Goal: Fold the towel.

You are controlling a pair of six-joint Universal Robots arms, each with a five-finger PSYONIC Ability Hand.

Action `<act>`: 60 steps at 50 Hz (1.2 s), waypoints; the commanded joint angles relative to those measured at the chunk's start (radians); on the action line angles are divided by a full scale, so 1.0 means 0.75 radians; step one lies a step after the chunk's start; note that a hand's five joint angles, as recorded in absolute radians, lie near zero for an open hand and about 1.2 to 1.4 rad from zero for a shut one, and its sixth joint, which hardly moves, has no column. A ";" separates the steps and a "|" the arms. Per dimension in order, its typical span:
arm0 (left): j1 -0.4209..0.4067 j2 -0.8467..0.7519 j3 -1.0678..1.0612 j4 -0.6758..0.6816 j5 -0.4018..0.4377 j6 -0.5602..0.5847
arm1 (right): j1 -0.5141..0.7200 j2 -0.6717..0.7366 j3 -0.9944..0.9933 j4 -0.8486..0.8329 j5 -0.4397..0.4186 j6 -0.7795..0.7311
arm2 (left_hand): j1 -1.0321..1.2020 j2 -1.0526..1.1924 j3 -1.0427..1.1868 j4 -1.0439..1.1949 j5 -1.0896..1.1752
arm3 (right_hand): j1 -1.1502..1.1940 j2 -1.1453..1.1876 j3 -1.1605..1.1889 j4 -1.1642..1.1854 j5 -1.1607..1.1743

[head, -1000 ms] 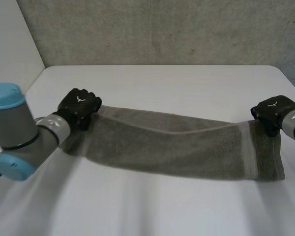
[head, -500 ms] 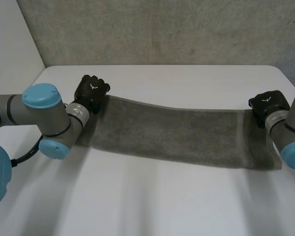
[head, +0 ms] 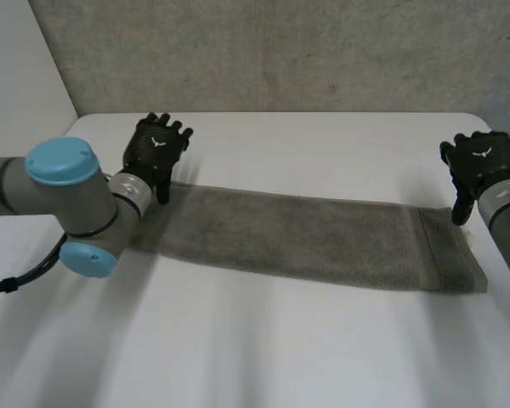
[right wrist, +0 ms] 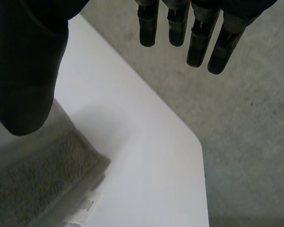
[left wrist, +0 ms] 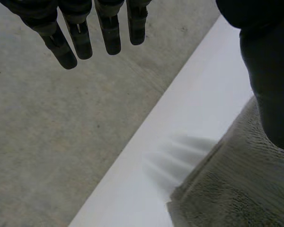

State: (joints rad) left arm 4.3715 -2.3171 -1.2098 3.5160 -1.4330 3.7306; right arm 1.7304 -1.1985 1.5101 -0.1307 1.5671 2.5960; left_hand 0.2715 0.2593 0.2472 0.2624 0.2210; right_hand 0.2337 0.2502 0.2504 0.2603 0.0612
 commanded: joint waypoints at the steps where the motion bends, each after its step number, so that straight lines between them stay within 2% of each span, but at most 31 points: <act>1: 0.019 0.175 -0.185 0.002 0.009 -0.020 | -0.004 -0.186 0.187 0.013 -0.091 0.008 | -0.109 -0.092 -0.076 -0.096 -0.274 | -0.079 -0.101 -0.101 -0.114 -0.082; 6: 0.047 0.249 -0.316 0.002 0.015 -0.074 | -0.008 -0.251 0.312 0.019 -0.132 -0.007 | -0.105 -0.088 -0.072 -0.093 -0.270 | -0.079 -0.101 -0.101 -0.114 -0.082; 8: 0.054 0.301 -0.389 0.002 0.019 -0.147 | -0.049 -0.275 0.377 0.041 -0.171 -0.013 | -0.105 -0.088 -0.072 -0.093 -0.270 | 0.071 0.049 0.048 0.035 0.068; 12: 0.054 0.328 -0.445 0.002 0.035 -0.219 | -0.119 -0.276 0.429 0.072 -0.224 -0.011 | -0.101 -0.084 -0.068 -0.089 -0.266 | 0.150 0.128 0.128 0.115 0.147; 14: 0.054 0.345 -0.479 0.002 0.060 -0.272 | -0.159 -0.261 0.455 0.088 -0.285 -0.013 | -0.101 -0.084 -0.068 -0.089 -0.266 | 0.150 0.128 0.128 0.115 0.147; 18: 0.054 0.359 -0.494 0.002 0.074 -0.288 | -0.182 -0.225 0.465 0.088 -0.322 -0.011 | -0.101 -0.084 -0.068 -0.089 -0.266 | 0.150 0.128 0.128 0.115 0.147; 22: 0.050 0.361 -0.500 0.002 0.074 -0.288 | -0.205 -0.114 0.461 0.072 -0.320 -0.013 | -0.101 -0.084 -0.068 -0.089 -0.266 | 0.177 0.155 0.155 0.142 0.175; 31: 0.054 0.359 -0.502 0.004 0.074 -0.288 | -0.219 0.003 0.435 0.066 -0.314 -0.023 | -0.101 -0.084 -0.068 -0.089 -0.266 | 0.248 0.226 0.226 0.212 0.245; 32: 0.056 0.357 -0.500 0.004 0.074 -0.288 | -0.227 0.037 0.425 0.064 -0.314 -0.027 | -0.101 -0.084 -0.068 -0.089 -0.266 | 0.411 0.389 0.388 0.375 0.408; 33: 0.056 0.357 -0.500 0.004 0.074 -0.288 | -0.227 0.037 0.424 0.064 -0.314 -0.027 | -0.101 -0.084 -0.068 -0.089 -0.266 | 0.412 0.390 0.390 0.377 0.410; 34: 0.058 0.357 -0.500 0.004 0.074 -0.288 | -0.233 0.060 0.418 0.052 -0.314 -0.027 | -0.101 -0.084 -0.068 -0.089 -0.266 | 0.680 0.658 0.658 0.644 0.677; 35: 0.058 0.357 -0.500 0.004 0.074 -0.288 | -0.241 0.070 0.412 0.027 -0.312 -0.027 | -0.101 -0.084 -0.068 -0.089 -0.266 | 1.074 1.052 1.052 1.038 1.071; 36: 0.058 0.357 -0.500 0.004 0.074 -0.288 | -0.241 0.070 0.412 0.027 -0.312 -0.027 | -0.101 -0.084 -0.068 -0.089 -0.266 | 1.078 1.056 1.056 1.042 1.075; 37: 0.056 0.357 -0.500 0.006 0.074 -0.288 | -0.252 0.070 0.412 -0.003 -0.304 -0.027 | -0.101 -0.084 -0.068 -0.089 -0.266 | 1.545 1.523 1.523 1.510 1.543; 41: 0.056 0.357 -0.500 0.004 0.074 -0.288 | -0.282 0.046 0.414 -0.087 -0.218 -0.029 | -0.101 -0.084 -0.068 -0.089 -0.266 | 1.550 1.528 1.528 1.515 1.547; 44: 0.054 0.357 -0.502 0.004 0.074 -0.288 | -0.284 0.021 0.412 -0.102 -0.196 -0.033 | -0.101 -0.084 -0.068 -0.089 -0.266 | 1.550 1.528 1.528 1.515 1.547; 52: 0.054 0.365 -0.502 0.002 0.070 -0.288 | -0.383 -0.055 0.351 -0.083 -0.169 -0.240 | -0.101 -0.084 -0.068 -0.089 -0.266 | 1.550 1.528 1.528 1.515 1.547; 57: 0.056 0.410 -0.502 -0.004 0.070 -0.292 | -0.464 -0.042 0.204 -0.037 -0.130 -0.564 | -0.105 -0.088 -0.072 -0.093 -0.270 | 1.550 1.528 1.528 1.515 1.547; 60: 0.054 0.418 -0.500 -0.006 0.068 -0.292 | -0.462 -0.040 0.159 -0.028 -0.114 -0.622 | -0.105 -0.088 -0.072 -0.093 -0.270 | 1.550 1.528 1.528 1.515 1.547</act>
State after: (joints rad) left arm 4.4123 -2.0257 -1.5861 3.5151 -1.3806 3.5126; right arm 1.4126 -1.2350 1.7196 -0.1780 1.4566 2.2958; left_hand 0.2714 0.2593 0.2472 0.2624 0.2213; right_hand 1.3298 1.3177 1.3269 1.3436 1.1683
